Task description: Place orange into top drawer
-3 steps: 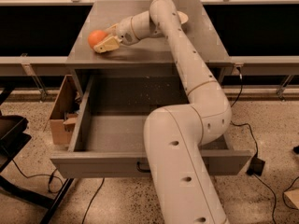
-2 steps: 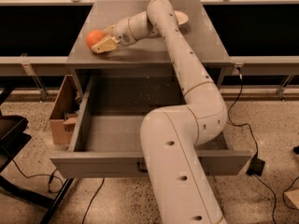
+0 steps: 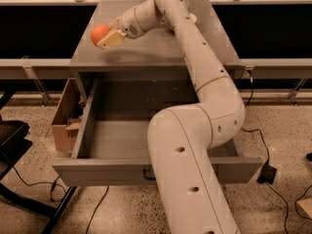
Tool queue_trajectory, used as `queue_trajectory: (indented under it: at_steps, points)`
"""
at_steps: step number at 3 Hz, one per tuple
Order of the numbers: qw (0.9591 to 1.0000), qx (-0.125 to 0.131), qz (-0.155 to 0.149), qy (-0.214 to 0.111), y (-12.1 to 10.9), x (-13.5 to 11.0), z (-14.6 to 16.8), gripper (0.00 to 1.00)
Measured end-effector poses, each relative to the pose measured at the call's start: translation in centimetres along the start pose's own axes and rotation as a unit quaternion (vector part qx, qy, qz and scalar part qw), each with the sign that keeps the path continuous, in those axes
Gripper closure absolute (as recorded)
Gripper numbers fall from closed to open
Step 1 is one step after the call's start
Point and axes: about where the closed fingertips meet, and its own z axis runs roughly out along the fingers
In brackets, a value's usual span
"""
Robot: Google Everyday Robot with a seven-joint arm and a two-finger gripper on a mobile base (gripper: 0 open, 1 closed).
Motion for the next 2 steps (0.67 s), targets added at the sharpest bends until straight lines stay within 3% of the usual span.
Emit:
queue_trajectory:
  at_steps: [1,2]
  points:
    - [0.9993,0.023,-0.016,0.026,0.5,-3.0,-4.7,1.00]
    - [0.9966,0.078,-0.018,0.022,1.0,-6.6,-11.6,1.00]
